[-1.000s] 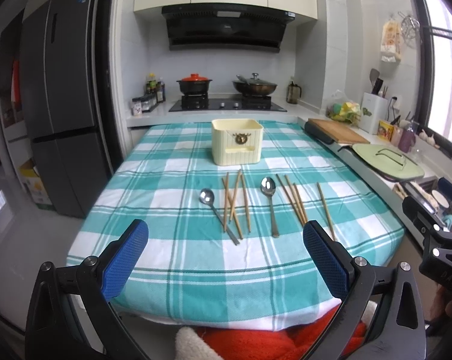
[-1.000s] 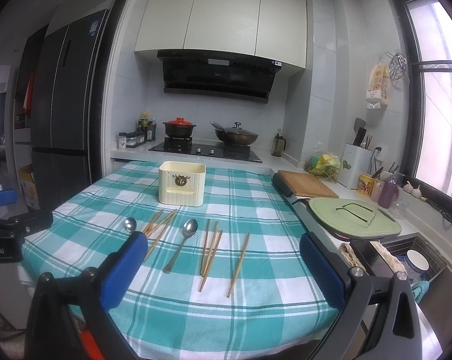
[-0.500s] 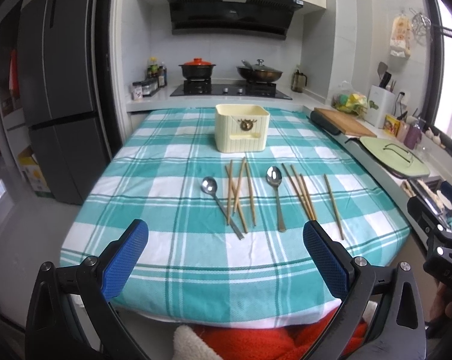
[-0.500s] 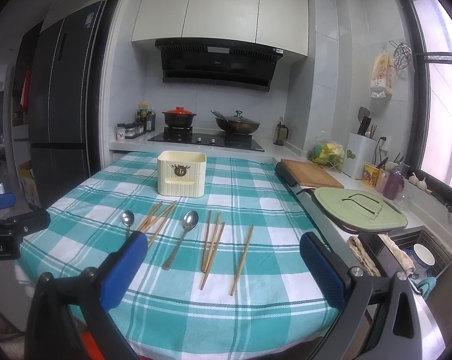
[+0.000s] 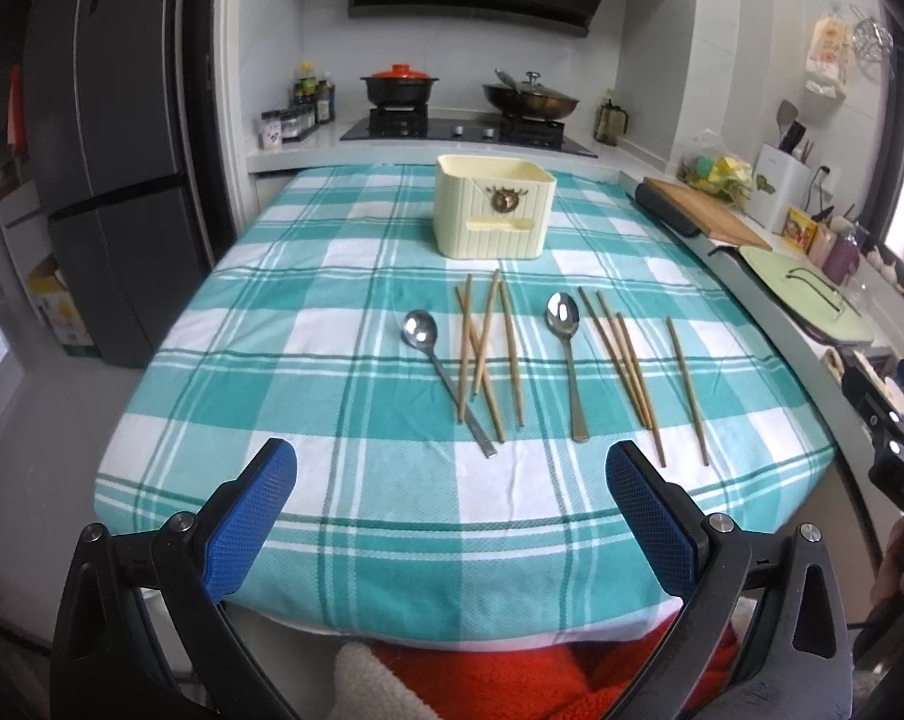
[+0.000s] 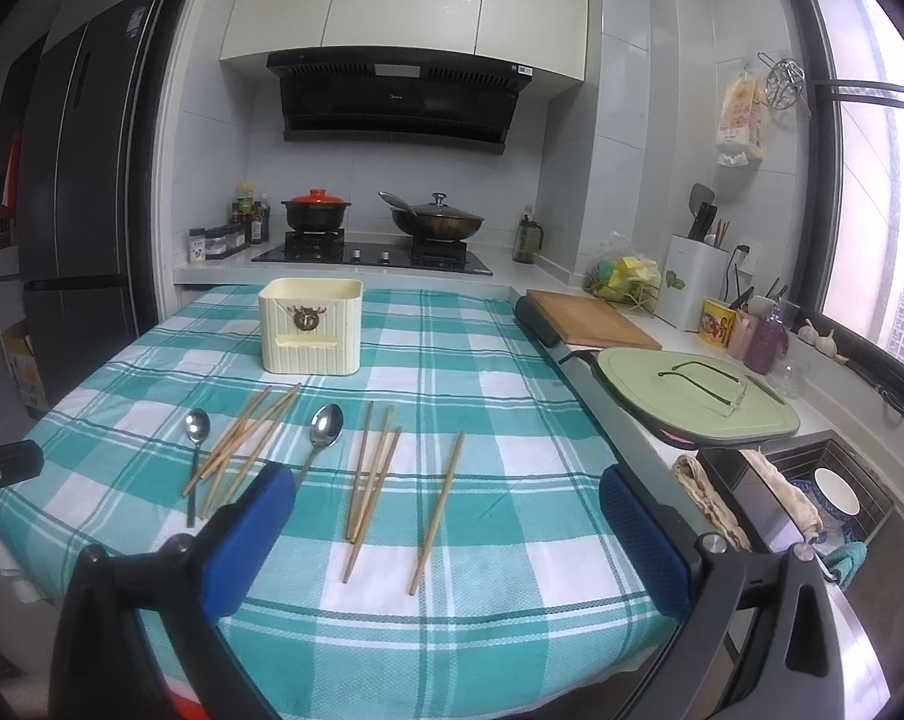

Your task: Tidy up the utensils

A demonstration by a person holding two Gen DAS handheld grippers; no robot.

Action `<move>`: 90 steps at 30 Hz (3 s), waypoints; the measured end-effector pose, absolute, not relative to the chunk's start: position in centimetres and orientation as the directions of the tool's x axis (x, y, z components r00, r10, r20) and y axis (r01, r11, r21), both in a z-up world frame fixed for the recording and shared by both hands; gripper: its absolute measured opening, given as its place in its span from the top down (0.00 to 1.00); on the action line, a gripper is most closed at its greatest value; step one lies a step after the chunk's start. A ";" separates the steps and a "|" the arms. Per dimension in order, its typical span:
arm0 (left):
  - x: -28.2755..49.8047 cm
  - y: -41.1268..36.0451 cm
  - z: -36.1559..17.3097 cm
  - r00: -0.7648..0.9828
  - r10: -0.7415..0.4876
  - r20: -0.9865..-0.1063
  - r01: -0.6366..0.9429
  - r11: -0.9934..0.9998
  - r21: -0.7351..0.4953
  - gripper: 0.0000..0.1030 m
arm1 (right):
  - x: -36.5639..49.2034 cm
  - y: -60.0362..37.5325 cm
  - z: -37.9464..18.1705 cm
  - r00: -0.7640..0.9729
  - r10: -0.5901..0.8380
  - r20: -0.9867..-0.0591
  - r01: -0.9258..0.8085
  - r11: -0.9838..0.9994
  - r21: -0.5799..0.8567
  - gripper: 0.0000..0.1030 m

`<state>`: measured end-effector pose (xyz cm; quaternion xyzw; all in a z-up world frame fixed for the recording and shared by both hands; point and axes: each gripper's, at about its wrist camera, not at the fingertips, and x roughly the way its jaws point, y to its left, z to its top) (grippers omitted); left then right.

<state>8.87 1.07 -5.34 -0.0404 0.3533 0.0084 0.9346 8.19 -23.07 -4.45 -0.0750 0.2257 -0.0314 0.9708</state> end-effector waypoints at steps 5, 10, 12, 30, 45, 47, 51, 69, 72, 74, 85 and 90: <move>12.0 3.1 -6.8 0.711 0.030 -0.702 -0.094 0.994 -0.053 0.00 | 10.2 -23.5 -5.7 0.873 -0.110 -0.474 0.034 0.986 -0.166 0.00; 17.7 5.8 -8.5 0.671 0.047 -0.740 -0.164 0.983 -0.086 0.00 | 12.4 -23.3 -7.4 0.841 -0.098 -0.532 0.009 0.986 -0.168 0.00; 20.4 6.5 -9.6 0.647 0.043 -0.761 -0.184 0.978 -0.101 0.00 | 13.2 -23.2 -8.2 0.826 -0.090 -0.556 0.000 0.987 -0.160 0.00; 31.0 4.3 -19.8 0.477 0.134 -0.869 -0.192 0.980 0.046 0.01 | 17.7 -26.4 -11.5 0.748 -0.129 -0.651 0.049 0.989 -0.140 0.00; 29.5 6.3 -20.0 0.477 0.106 -0.872 -0.118 0.991 0.056 0.00 | 23.2 -28.7 -15.8 0.640 -0.105 -0.761 0.022 0.993 -0.119 0.00; 29.5 6.6 -20.1 0.474 0.093 -0.875 -0.111 0.993 0.045 0.00 | 24.0 -28.6 -16.6 0.620 -0.076 -0.781 0.010 0.996 -0.089 0.00; 29.8 7.4 -20.1 0.457 0.067 -0.887 -0.091 0.995 0.029 0.00 | 26.5 -27.7 -18.4 0.574 -0.046 -0.817 -0.019 0.997 -0.070 0.01; 34.1 4.1 -19.5 0.472 0.029 -0.881 0.053 0.997 0.062 0.20 | 30.5 -28.7 -20.6 0.492 0.019 -0.870 -0.122 0.991 -0.047 0.14; 34.7 4.0 -19.3 0.462 -0.008 -0.887 0.066 0.997 0.026 0.36 | 32.4 -28.4 -20.4 0.493 0.020 -0.870 -0.134 0.990 -0.053 0.26; 35.0 3.9 -19.1 0.461 -0.037 -0.886 0.087 0.996 0.003 0.55 | 34.2 -28.0 -20.2 0.487 0.025 -0.873 -0.141 0.989 -0.050 0.41; 33.7 5.5 -15.2 0.578 -0.056 -0.814 0.095 0.995 -0.001 0.66 | 38.6 -28.4 -18.2 0.487 0.105 -0.867 -0.099 0.993 0.064 0.93; 31.2 6.5 -11.1 0.657 -0.083 -0.749 0.095 0.995 -0.027 0.66 | 35.8 -28.0 -13.3 0.573 0.174 -0.801 -0.129 0.984 0.121 0.93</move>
